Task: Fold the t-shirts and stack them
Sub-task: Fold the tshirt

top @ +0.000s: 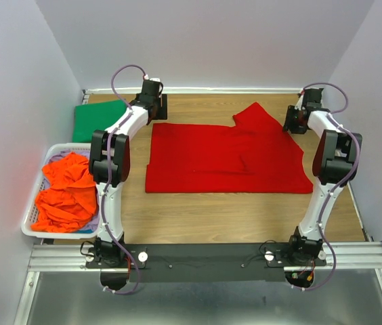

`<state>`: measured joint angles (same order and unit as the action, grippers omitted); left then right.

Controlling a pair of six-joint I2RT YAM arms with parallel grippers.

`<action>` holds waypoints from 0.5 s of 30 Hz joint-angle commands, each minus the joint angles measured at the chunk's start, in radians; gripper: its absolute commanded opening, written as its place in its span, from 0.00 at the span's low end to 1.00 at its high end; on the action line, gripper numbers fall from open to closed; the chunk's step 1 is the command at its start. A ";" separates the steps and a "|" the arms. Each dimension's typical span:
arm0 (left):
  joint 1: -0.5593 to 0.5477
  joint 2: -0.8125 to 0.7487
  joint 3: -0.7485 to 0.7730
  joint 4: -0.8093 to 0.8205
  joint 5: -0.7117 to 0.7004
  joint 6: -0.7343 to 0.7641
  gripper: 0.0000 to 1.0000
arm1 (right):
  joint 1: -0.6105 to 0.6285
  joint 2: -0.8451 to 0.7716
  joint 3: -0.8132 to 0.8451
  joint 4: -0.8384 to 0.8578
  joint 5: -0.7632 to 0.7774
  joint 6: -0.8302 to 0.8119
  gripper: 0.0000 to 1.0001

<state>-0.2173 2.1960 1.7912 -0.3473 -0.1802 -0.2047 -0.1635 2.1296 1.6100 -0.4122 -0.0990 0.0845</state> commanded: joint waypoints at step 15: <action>0.004 0.022 -0.047 0.002 -0.008 0.014 0.80 | 0.030 0.127 0.131 0.018 -0.047 -0.107 0.51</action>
<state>-0.2173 2.1975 1.7592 -0.3462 -0.1802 -0.2047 -0.1398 2.2169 1.7073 -0.4091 -0.1284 0.0185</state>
